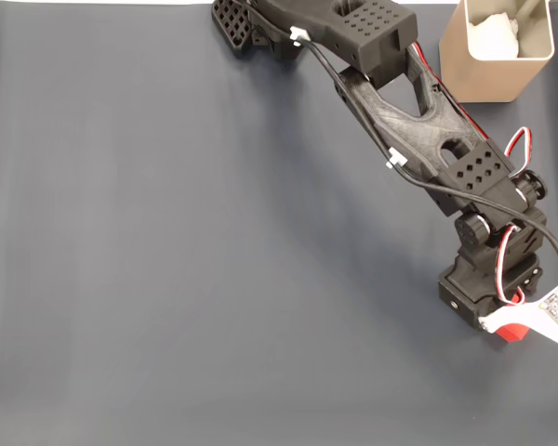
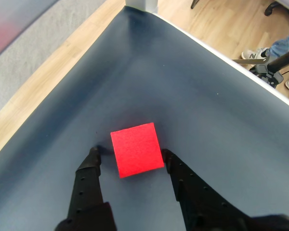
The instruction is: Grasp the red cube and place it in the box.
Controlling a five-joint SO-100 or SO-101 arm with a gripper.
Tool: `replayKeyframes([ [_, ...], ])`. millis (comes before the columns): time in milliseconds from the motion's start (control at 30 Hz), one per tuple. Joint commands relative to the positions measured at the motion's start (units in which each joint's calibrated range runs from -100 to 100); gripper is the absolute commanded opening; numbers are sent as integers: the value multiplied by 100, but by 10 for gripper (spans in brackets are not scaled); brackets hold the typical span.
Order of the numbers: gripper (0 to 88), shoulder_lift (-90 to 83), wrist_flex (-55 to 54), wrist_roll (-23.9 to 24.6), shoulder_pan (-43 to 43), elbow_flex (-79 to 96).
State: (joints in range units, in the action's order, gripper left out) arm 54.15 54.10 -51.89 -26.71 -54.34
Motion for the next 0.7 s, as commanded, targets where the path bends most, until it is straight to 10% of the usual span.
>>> replayKeyframes([
  [0,291,-501,-8,-24,78,-86],
  [667,202,-545,-262,-93,114,-113],
])
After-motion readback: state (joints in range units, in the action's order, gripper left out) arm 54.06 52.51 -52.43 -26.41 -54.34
